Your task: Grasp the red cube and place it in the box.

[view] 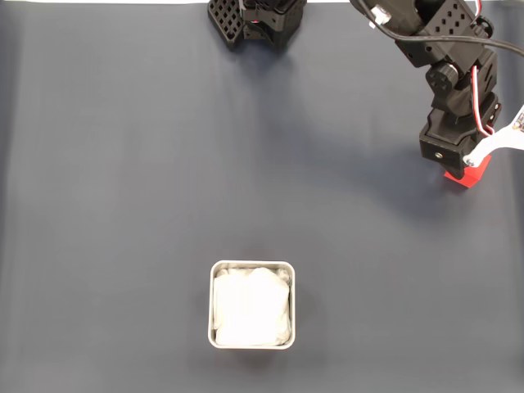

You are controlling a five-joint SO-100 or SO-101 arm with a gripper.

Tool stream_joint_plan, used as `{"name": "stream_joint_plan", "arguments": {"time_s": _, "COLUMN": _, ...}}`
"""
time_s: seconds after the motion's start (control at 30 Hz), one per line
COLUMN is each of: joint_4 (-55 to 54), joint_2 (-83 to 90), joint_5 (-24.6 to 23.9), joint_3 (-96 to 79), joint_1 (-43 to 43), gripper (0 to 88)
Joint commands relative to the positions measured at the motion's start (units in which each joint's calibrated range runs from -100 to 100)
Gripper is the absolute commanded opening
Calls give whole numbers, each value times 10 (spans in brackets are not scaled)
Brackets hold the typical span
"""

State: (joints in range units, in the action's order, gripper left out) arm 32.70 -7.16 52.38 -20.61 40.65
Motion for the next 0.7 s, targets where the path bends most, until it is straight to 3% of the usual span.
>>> {"name": "stream_joint_plan", "arguments": {"time_s": 0.0, "joint_4": -6, "joint_2": 34, "joint_5": -2, "joint_3": 2, "joint_1": -7, "gripper": 251}}
{"name": "stream_joint_plan", "arguments": {"time_s": 0.67, "joint_4": -25, "joint_2": 38, "joint_5": 8, "joint_3": 2, "joint_1": -13, "gripper": 142}}
